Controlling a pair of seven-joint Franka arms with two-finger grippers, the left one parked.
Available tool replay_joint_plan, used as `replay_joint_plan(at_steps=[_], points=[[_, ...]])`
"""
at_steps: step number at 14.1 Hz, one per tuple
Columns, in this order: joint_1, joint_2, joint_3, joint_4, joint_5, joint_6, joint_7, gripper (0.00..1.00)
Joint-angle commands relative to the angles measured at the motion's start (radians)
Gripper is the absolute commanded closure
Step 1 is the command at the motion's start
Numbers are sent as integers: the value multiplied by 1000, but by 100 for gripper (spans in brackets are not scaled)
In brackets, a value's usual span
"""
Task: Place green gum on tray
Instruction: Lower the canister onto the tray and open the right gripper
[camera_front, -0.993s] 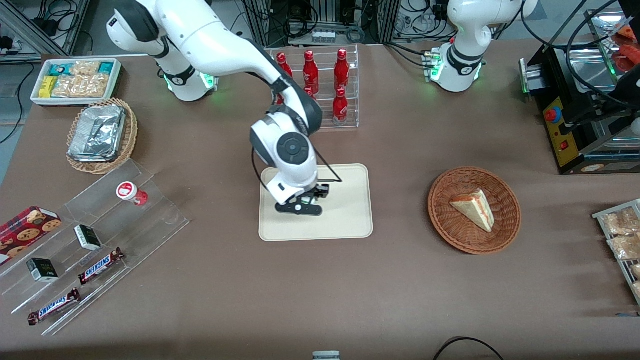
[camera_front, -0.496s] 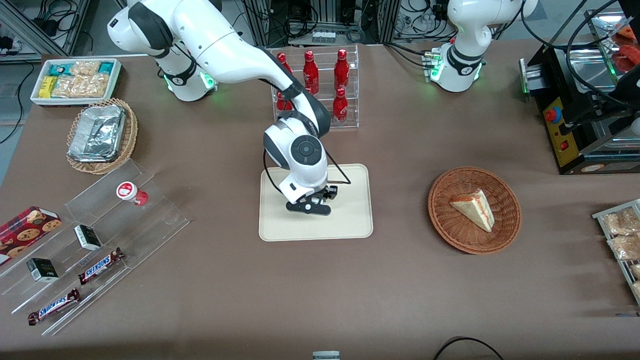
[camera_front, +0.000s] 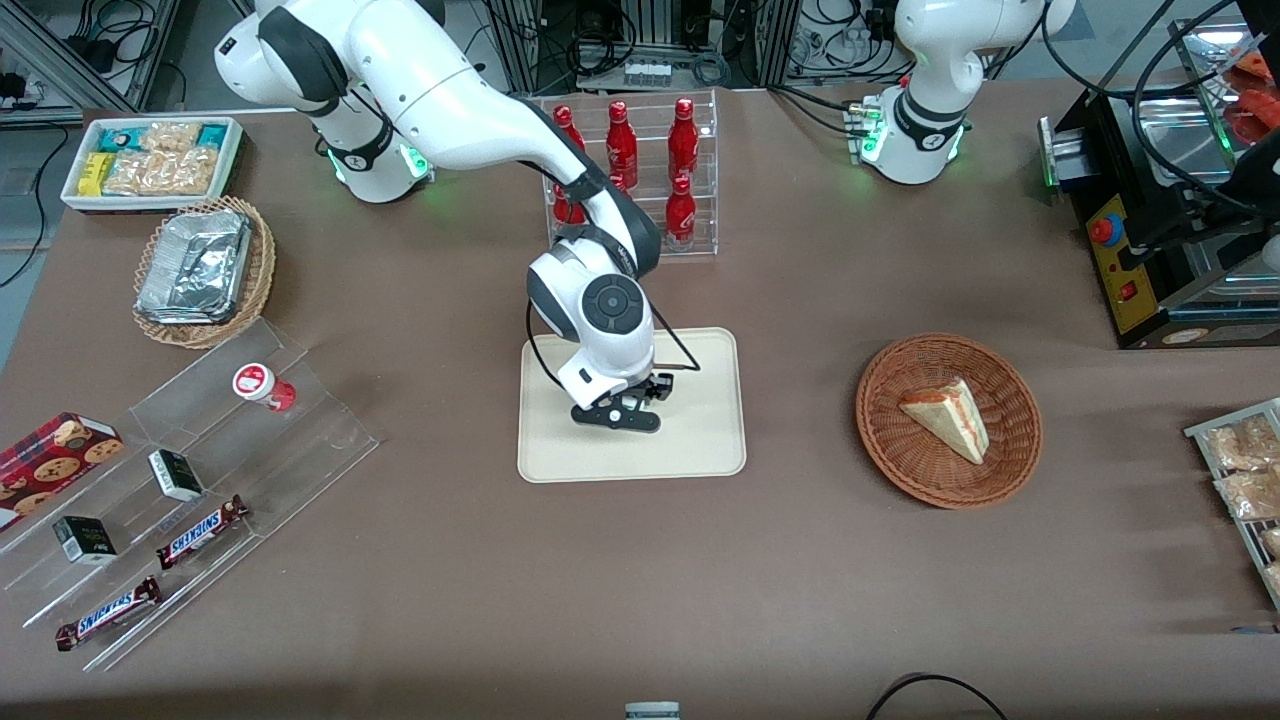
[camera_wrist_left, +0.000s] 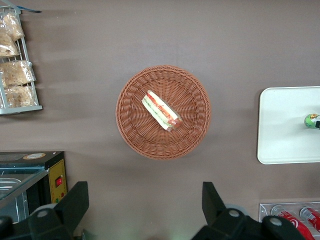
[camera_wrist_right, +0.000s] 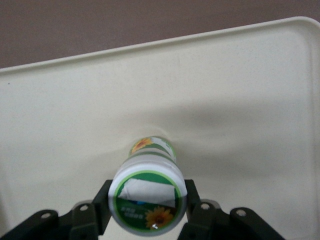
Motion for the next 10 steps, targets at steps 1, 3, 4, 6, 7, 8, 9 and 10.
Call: replay_joint_plan(at_steps=[1,3,4,6,7,8,9,10], points=[[2,27,-4,37,-6,13,-1,0],[2,33,-4,37,-26,14,-1,0],[2,33,-4,37,-31,14,-1,0],[2,32,-4,37,-32,9,-21,0],[2,24,-4,37,-32,4,-42,0],[0,20,-4,37,-32,0,-56,0],[-3,18,-4,37,-32,-6,-65,0],[-7,15,-4,37,-32,-19,-79,0]])
